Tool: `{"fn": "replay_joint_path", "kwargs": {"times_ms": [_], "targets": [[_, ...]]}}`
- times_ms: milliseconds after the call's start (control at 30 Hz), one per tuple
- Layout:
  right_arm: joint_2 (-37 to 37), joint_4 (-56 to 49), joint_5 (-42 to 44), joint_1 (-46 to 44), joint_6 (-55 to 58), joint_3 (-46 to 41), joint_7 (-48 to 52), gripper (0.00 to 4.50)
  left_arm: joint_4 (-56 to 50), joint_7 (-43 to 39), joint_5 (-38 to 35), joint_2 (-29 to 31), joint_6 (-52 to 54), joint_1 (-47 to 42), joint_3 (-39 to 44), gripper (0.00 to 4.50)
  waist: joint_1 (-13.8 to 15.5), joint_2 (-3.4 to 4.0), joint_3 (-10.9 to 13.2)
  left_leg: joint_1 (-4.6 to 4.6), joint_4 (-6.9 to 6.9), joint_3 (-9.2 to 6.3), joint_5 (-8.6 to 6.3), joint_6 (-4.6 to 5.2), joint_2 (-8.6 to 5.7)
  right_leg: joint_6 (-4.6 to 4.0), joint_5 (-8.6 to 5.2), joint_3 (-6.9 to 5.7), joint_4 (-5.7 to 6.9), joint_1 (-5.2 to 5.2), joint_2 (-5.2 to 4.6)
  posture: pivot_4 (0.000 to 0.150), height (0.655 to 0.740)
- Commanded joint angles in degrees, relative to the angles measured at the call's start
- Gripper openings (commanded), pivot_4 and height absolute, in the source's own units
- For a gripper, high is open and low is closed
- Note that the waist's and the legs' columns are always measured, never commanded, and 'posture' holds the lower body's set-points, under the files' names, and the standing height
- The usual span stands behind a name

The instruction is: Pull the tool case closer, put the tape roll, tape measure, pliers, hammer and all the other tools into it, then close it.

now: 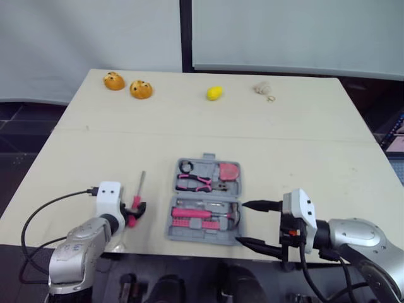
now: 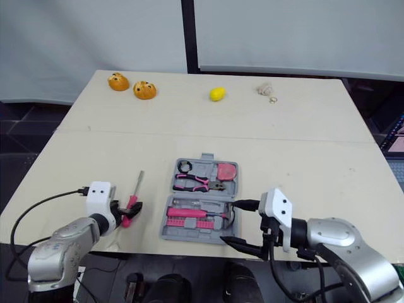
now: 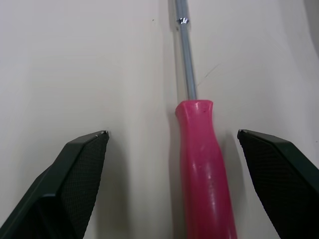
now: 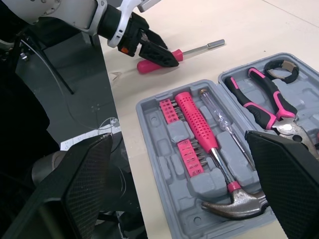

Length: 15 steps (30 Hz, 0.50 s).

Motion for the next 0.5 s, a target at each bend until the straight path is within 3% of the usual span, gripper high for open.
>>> {"fn": "replay_joint_path", "kwargs": {"times_ms": [33, 100, 500], "targets": [[0.0, -2.5, 1.4, 0.3, -0.1, -1.9, -0.9, 4.5, 0.0, 0.9, 0.9, -0.4, -0.5, -0.5, -1.5, 3.94, 0.0, 0.02, 0.0, 0.0, 0.0, 0.0, 0.0, 0.0, 0.0, 0.0, 0.0, 0.0, 0.0, 0.0, 0.0, 0.15, 0.7292], [0.1, -2.6, 1.5, 0.3, 0.0, -1.9, -1.2, 4.5, 0.5, 1.2, 1.1, -0.2, 0.2, -0.9, -2.0, 3.28, 0.0, 0.03, 0.0, 0.0, 0.0, 0.0, 0.0, 0.0, 0.0, 0.0, 0.0, 0.0, 0.0, 0.0, 0.0, 0.15, 0.7292], [-0.1, -3.3, 1.9, 1.4, -0.2, -2.3, -2.1, 4.5, 1.9, 1.0, 2.1, 0.4, 0.3, -1.9, -4.2, 3.28, 0.2, 0.12, -0.1, 0.0, 0.0, -0.01, 0.0, 0.0, -0.01, 0.0, 0.0, 0.0, 0.0, 0.0, -0.02, 0.15, 0.7292]]}}
